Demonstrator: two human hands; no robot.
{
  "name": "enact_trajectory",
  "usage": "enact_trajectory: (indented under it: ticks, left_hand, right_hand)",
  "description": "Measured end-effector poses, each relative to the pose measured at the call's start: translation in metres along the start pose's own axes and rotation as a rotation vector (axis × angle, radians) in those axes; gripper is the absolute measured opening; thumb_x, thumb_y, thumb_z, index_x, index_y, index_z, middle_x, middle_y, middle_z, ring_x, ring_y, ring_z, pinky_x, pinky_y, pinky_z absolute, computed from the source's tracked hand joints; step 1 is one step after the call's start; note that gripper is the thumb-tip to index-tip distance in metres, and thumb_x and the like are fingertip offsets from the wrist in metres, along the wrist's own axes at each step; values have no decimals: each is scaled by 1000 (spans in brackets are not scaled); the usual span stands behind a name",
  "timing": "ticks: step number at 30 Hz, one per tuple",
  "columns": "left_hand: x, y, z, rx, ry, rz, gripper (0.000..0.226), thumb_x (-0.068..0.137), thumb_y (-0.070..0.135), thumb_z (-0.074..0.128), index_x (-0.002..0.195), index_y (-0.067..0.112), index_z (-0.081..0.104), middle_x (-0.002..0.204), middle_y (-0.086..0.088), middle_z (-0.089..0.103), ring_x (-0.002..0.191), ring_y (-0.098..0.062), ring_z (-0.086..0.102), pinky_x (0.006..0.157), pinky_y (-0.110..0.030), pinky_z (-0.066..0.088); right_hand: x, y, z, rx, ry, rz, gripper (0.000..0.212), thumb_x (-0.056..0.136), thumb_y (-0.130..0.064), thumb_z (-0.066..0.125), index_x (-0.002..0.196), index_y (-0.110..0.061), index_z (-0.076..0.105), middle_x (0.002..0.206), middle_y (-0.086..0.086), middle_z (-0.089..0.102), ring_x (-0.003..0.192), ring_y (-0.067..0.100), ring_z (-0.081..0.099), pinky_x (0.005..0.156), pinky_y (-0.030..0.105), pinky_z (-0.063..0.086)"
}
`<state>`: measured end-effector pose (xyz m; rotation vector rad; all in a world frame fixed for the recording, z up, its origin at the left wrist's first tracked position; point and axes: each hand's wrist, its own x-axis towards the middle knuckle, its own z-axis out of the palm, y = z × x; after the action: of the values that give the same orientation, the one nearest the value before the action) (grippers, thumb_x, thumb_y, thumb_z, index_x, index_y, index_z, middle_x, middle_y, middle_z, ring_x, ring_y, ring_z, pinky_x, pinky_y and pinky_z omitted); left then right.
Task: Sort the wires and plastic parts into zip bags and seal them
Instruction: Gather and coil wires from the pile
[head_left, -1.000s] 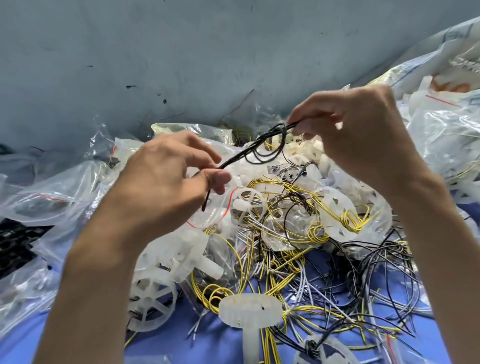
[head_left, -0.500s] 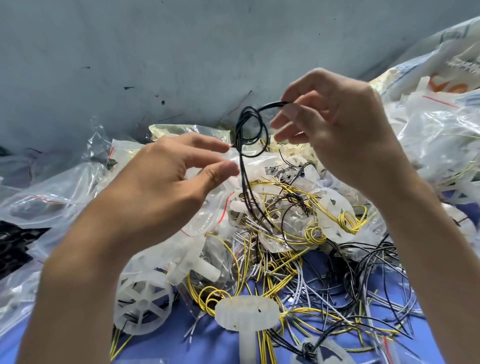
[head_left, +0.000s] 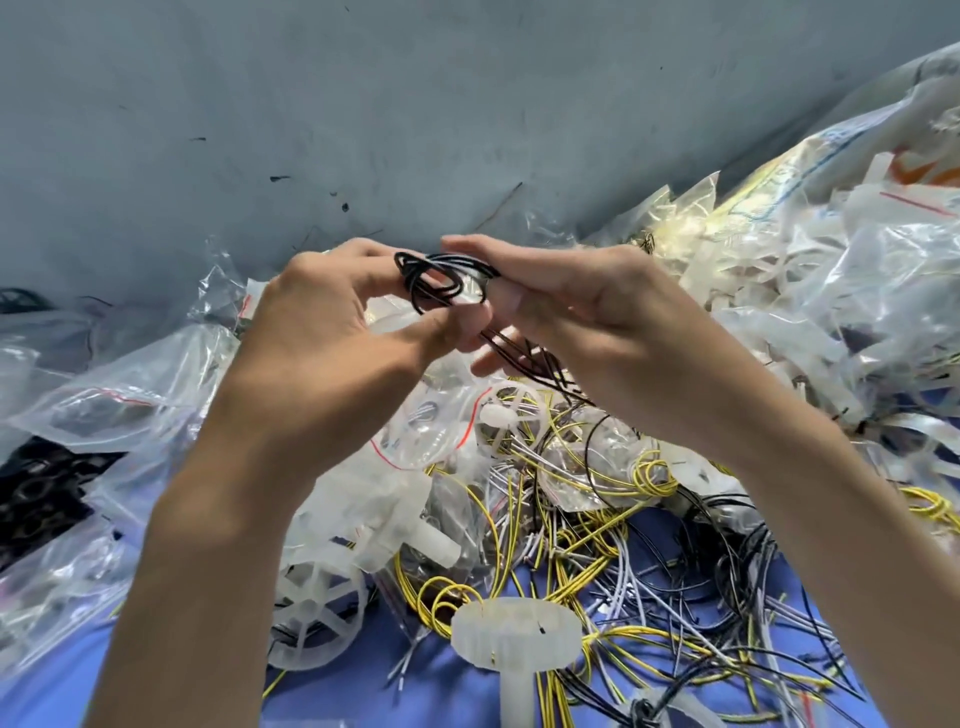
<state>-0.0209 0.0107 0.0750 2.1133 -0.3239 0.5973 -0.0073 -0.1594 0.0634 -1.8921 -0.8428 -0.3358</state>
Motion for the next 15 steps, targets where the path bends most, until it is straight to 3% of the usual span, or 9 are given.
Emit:
enact_trajectory:
  ticks: [2,4,6,9,10,12,14,15]
  left_hand:
    - [1,-2,-2,-2,9,2,16,66,42,82,77,42,71,92,25,67,82,23,54,76,-1,37]
    - [2,-4,-4,5,11,5,21,60,49,79,78,47,70,94,27,66,87,19,56,82,-11,38]
    - [3,-7,-9,71,4,6,25,54,57,73,78,52,67,96,30,65,88,22,54,84,-13,38]
    - [4,-15,-23,271,-50,-31,37,47,70,77,79,55,65,104,27,63,97,10,56,90,-22,41]
    - [4,-17,-28,344,-85,-55,30,51,69,71,78,57,65,104,25,64,97,5,57,88,-24,42]
    - [3,-23,-34,467,-156,-88,12,63,59,71,74,55,68,85,27,69,83,13,57,72,-14,39]
    - [2,-26,-33,500,-184,-84,4,75,40,71,72,42,70,63,43,57,66,28,49,55,-1,30]
    - [3,-28,-32,500,-169,-64,8,79,30,70,78,38,70,61,49,51,63,30,46,53,1,32]
  right_hand:
    - [-2,-1,-1,-24,-73,-2,38,97,-17,47,134,-22,52,79,4,68,65,14,68,64,29,57]
    - [-2,0,-4,-113,-81,2,38,97,-17,47,133,-26,52,66,-7,58,49,5,53,52,15,44]
    - [-1,3,-9,-212,-55,24,34,96,-17,51,128,-26,58,63,-12,53,51,3,43,52,11,34]
    - [1,4,-13,-305,-37,83,25,91,-20,61,115,-23,68,69,-17,57,60,4,51,57,13,35]
    - [1,4,-14,-322,-35,95,23,89,-22,63,111,-23,70,70,-14,59,62,9,53,58,16,35]
    - [0,5,-14,-367,-66,101,20,89,-22,63,107,-22,72,74,-3,63,66,19,55,60,27,39]
    - [-1,5,-11,-415,-139,96,20,93,-19,57,104,-14,73,78,5,64,67,19,54,59,28,38]
    - [-1,5,-8,-447,-179,87,21,94,-17,54,103,-11,72,80,6,63,67,17,52,57,26,36]
